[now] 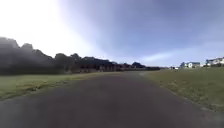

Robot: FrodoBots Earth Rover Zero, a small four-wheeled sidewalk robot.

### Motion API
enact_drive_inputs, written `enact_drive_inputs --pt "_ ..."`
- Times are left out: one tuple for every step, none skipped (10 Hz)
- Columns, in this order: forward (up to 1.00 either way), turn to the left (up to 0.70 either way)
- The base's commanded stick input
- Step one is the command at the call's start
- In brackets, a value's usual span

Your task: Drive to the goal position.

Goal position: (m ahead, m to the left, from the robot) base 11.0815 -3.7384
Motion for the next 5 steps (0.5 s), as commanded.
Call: enact_drive_inputs --pt "1.00 0.27" --pt "1.00 0.27" --pt "1.00 0.27" --pt "1.00 0.27" --pt "1.00 0.00"
